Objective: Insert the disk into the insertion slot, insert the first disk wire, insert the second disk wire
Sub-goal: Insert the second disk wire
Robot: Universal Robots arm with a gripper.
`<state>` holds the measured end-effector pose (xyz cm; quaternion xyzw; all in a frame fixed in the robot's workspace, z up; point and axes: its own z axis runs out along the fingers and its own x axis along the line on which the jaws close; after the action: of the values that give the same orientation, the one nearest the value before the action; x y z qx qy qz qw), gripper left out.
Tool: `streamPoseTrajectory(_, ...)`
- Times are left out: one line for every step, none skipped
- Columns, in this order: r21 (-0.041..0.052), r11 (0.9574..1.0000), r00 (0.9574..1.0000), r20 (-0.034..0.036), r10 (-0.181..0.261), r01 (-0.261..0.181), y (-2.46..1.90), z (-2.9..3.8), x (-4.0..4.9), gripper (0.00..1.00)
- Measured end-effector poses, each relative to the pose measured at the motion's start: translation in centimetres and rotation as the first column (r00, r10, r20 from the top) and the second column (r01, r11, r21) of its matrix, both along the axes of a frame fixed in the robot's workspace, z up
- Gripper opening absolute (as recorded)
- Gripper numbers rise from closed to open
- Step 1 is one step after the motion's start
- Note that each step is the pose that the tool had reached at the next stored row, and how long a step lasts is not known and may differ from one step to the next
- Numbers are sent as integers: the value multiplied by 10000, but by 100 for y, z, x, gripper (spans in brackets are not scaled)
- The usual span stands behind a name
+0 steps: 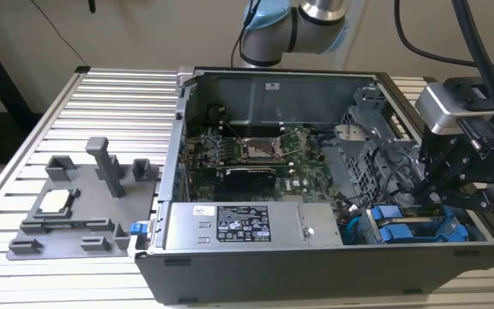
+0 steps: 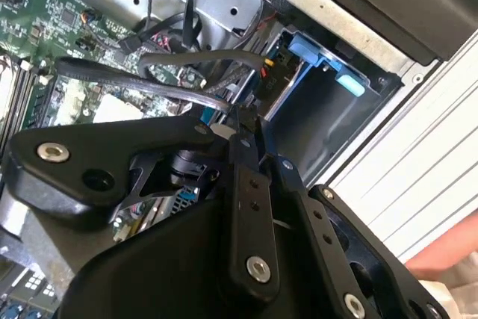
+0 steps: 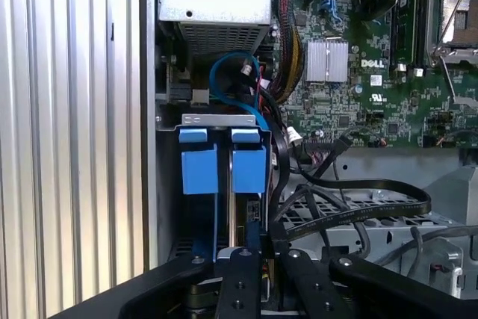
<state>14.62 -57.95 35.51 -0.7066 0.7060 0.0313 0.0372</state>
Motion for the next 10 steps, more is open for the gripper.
streamPoseTrajectory(0, 10000, 10000, 0, 0, 0, 0, -1, 1, 16)
streamPoseTrajectory(2, 10000, 10000, 0, 2, -2, 0, -2, 2, 16)
streamPoseTrajectory(3, 10000, 10000, 0, 1, -1, 0, -2, 2, 16)
streamPoseTrajectory(3, 10000, 10000, 0, -2, 2, 1, -6, 2, 16)
streamPoseTrajectory(-2, 10000, 10000, -13, -3, 3, 2, -13, 3, 16)
streamPoseTrajectory(-1, 10000, 10000, -42, -2, 2, 2, -21, 7, 16)
streamPoseTrajectory(-4, 10000, 10000, -62, -3, 3, 2, -25, 10, 16)
streamPoseTrajectory(-4, 10000, 10000, -69, -4, 4, 2, -27, 13, 16)
streamPoseTrajectory(7, 10000, 10000, -77, -4, 4, 1, -33, 16, 16)
streamPoseTrajectory(32, 10000, 10000, -82, -5, 5, 1, -39, 18, 16)
